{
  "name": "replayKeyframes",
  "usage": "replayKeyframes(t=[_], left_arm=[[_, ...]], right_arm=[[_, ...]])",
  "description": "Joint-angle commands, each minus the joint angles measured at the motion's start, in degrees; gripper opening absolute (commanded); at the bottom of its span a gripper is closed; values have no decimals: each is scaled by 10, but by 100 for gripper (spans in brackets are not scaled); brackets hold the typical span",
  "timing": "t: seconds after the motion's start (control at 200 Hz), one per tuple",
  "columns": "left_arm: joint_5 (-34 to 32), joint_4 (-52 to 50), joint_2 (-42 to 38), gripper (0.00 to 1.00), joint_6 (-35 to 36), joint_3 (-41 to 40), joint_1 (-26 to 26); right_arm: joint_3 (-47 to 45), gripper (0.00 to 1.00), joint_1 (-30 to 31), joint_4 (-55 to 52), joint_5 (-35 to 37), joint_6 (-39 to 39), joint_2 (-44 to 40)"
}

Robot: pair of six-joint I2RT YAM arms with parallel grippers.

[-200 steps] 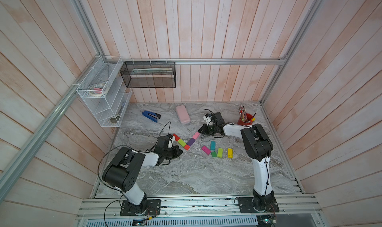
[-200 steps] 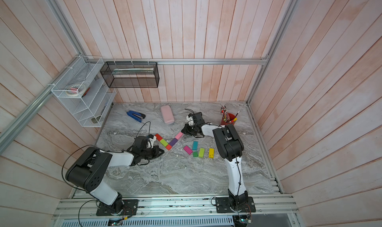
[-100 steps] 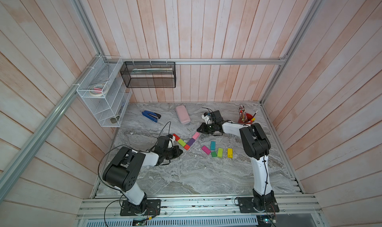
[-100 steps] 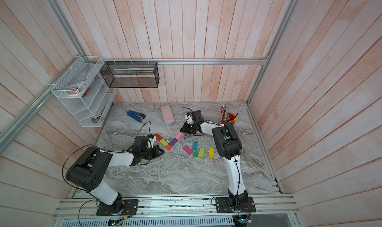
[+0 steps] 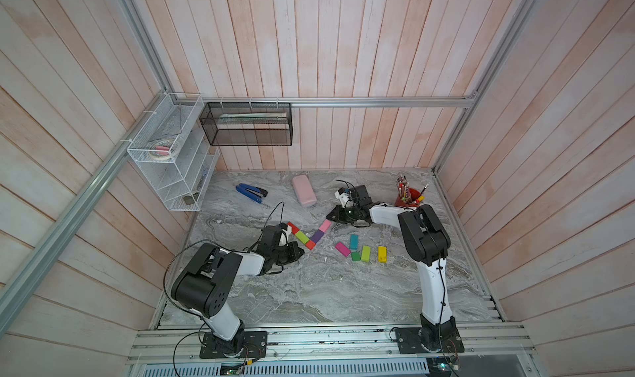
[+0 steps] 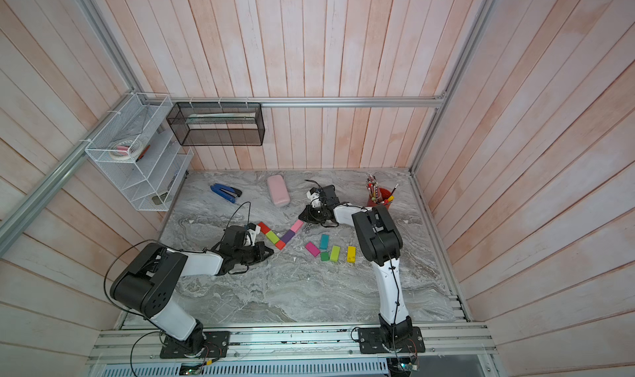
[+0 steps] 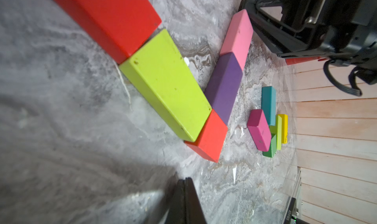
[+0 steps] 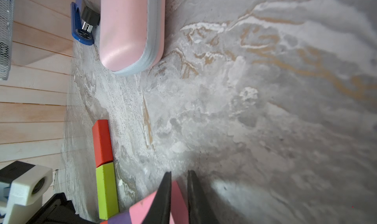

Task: Assemble the letter v with building blocks
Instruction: Assemble the building block at the center of the board, then adjust the building block at the center of the board.

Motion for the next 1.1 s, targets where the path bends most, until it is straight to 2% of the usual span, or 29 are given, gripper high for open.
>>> replayKeyframes(t=[0.0,0.28,0.44,0.65,0.8,1.095], left_arm=[[-10,-26,12,4,2,-1,-4],[-31,-47,-4,5,11,0,-4],[-40,-34,-33,4,2,-14,1],[16,22,-48,2,-29,-45,47],[60,103,-46,0,-67,-85,84],[94,156,-8,0,-93,-81,88]], right_arm=[[-22,21,-6,-79,53,1,14],[-45,27,-26,-76,97,-9,-78],[-87,27,-18,-61,85,-11,-138],[-176,27,48,-38,75,-28,-200],[-227,27,90,-13,72,-30,-222],[-233,24,138,-8,56,-51,-190]])
